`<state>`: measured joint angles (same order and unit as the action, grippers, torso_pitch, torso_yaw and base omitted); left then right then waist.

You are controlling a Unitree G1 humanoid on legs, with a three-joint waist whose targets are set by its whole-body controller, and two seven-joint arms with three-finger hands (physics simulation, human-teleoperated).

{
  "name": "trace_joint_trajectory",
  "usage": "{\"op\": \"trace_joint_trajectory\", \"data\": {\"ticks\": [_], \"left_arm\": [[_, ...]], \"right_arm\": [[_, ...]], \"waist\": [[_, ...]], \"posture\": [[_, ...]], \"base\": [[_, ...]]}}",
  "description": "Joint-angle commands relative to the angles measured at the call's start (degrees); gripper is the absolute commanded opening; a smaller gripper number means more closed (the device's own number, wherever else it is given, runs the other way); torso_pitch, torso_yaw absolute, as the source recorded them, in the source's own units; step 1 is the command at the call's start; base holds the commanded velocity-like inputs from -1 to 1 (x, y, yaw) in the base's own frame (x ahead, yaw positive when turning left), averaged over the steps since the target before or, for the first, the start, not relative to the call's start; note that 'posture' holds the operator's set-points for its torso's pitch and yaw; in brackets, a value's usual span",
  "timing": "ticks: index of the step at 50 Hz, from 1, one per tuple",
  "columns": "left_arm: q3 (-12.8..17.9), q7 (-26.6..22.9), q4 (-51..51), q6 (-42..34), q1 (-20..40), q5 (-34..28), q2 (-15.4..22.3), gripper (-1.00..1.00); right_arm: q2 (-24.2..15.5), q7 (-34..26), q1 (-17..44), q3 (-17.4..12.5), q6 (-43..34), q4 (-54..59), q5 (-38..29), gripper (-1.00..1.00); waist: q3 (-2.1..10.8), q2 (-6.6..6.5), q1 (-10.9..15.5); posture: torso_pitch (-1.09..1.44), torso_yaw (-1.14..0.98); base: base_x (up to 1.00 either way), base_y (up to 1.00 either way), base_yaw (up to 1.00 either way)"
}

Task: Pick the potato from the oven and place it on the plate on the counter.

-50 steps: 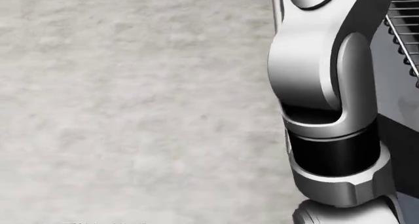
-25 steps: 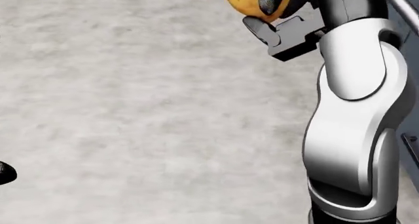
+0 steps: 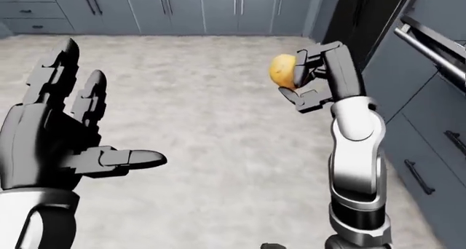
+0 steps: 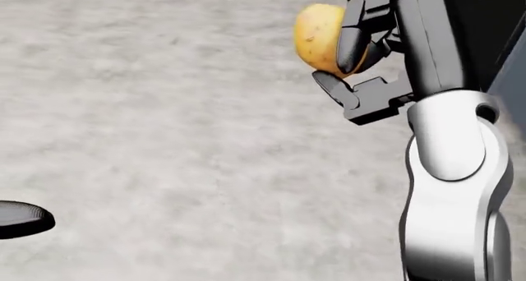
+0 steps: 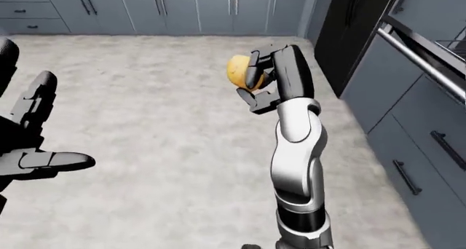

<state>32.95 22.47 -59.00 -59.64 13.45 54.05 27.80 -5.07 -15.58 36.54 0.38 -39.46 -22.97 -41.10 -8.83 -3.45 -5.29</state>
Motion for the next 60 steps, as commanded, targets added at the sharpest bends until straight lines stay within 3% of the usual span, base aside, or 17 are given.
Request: {"op": "trace_joint_trajectory", "data": {"ticks": [1,5,7,9,11,14,17,18,26,30,33,41,44,45,55,58,60], "left_arm": [[0.84,0.26,-0.82,1.37,1.56,0.95,1.06,1.00],[0.97,1.66,-0.96,1.26,1.82,2.68,2.01,1.00],[0.89,2.31,-1.00,1.55,1.69,3.42,2.45,1.00],[0.44,2.45,-0.97,1.84,1.56,3.27,2.47,1.00],[0.11,2.20,-0.92,1.85,1.55,2.73,2.30,1.00],[-0.08,1.52,-1.00,2.25,0.89,1.81,1.74,1.00],[-0.33,0.92,-1.00,2.38,0.65,0.97,1.24,1.00],[-0.30,0.28,-1.00,2.68,0.15,0.34,0.94,1.00],[-1.90,-0.97,-1.00,2.62,0.39,-2.51,-0.66,1.00],[-1.97,-0.50,-1.00,2.82,0.31,-1.98,-0.29,1.00],[-1.72,-0.04,-1.00,2.94,0.17,-1.24,0.11,1.00],[-2.56,0.19,-1.00,3.84,-0.54,-1.31,0.15,1.00],[-9.03,2.21,-1.00,7.96,-2.87,-3.27,1.13,1.00],[-9.89,2.68,-1.00,8.65,-3.21,-3.40,1.22,1.00],[-7.82,2.72,-1.00,7.39,-1.88,-1.59,1.00,1.00],[-6.88,0.04,-1.00,6.05,-1.73,-4.23,-1.38,1.00],[-7.78,-0.45,-1.00,6.37,-1.96,-5.41,-1.72,1.00]], "right_arm": [[-0.96,1.30,1.76,-1.24,0.81,-0.81,-0.22,-1.00],[-1.53,1.10,1.58,-1.57,0.87,-0.79,-0.04,-1.00],[-1.67,0.67,2.02,-1.61,0.18,-1.23,-0.14,-1.00],[-1.84,1.30,1.95,-2.10,0.41,-0.64,0.48,-1.00],[-1.96,1.54,1.82,-2.10,0.18,-0.51,0.70,-1.00],[-2.18,1.39,2.05,-2.22,-0.47,-0.98,0.90,-1.00],[-2.23,1.44,2.16,-2.21,-0.94,-1.39,1.04,-1.00],[-2.23,1.59,2.10,-2.21,-0.88,-1.38,1.19,-1.00],[-3.07,2.04,1.72,-2.57,-1.03,-1.57,1.59,-1.00],[-3.08,1.77,1.86,-2.98,-1.87,-2.42,1.61,-1.00],[-3.46,1.83,1.98,-3.12,-2.00,-2.52,2.21,-1.00],[-3.28,0.73,1.89,-2.37,-3.59,-5.23,1.45,-1.00],[-4.06,-0.97,0.52,-3.43,-4.72,-8.34,1.30,-1.00],[-4.29,-1.25,0.01,-3.67,-4.89,-9.03,1.35,-1.00],[-3.90,-1.39,1.54,-2.88,-6.06,-9.66,1.00,-1.00],[-3.31,-0.83,1.72,-1.75,-5.59,-8.40,-0.02,-1.00],[-2.75,-1.44,1.99,-1.44,-6.20,-9.34,-0.74,-1.00]], "waist": [[0.87,-0.98,-0.35],[1.78,-0.83,0.30],[2.59,2.28,-0.73],[-1.02,-0.01,-0.57],[1.29,1.77,-1.73],[0.00,3.04,-2.34],[1.84,-1.98,0.26],[-0.25,-0.28,0.20],[1.97,-0.46,5.20],[3.91,5.14,4.18],[1.25,4.83,4.38],[1.16,0.30,2.63],[1.81,-5.98,5.19],[1.34,-2.86,4.90],[2.54,-3.09,6.08],[1.89,2.96,4.37],[0.24,3.19,4.52]], "posture": [[0.20,0.00],[0.20,0.00],[0.20,0.00],[0.20,0.00],[0.20,0.00],[0.20,0.00],[0.20,0.00],[0.20,0.00],[0.20,0.00],[0.20,0.00],[0.20,0.00],[0.20,0.00],[0.20,0.00],[0.20,0.00],[0.20,0.00],[0.20,0.00],[0.20,0.00]], "base": [[1.00,0.00,0.00],[1.00,0.00,0.00],[1.00,0.00,0.00],[1.00,-0.01,0.00],[1.00,-0.32,0.00],[1.00,-0.38,0.00],[1.00,-0.39,0.00],[1.00,-0.41,0.00],[0.99,-0.48,0.00],[0.95,-0.63,0.00],[0.74,0.00,-0.86],[0.73,0.00,-0.88],[0.73,0.00,-0.87],[0.73,0.00,-0.88],[0.73,0.00,-0.86],[0.77,-0.37,-0.26],[0.89,-0.36,0.00]]}}
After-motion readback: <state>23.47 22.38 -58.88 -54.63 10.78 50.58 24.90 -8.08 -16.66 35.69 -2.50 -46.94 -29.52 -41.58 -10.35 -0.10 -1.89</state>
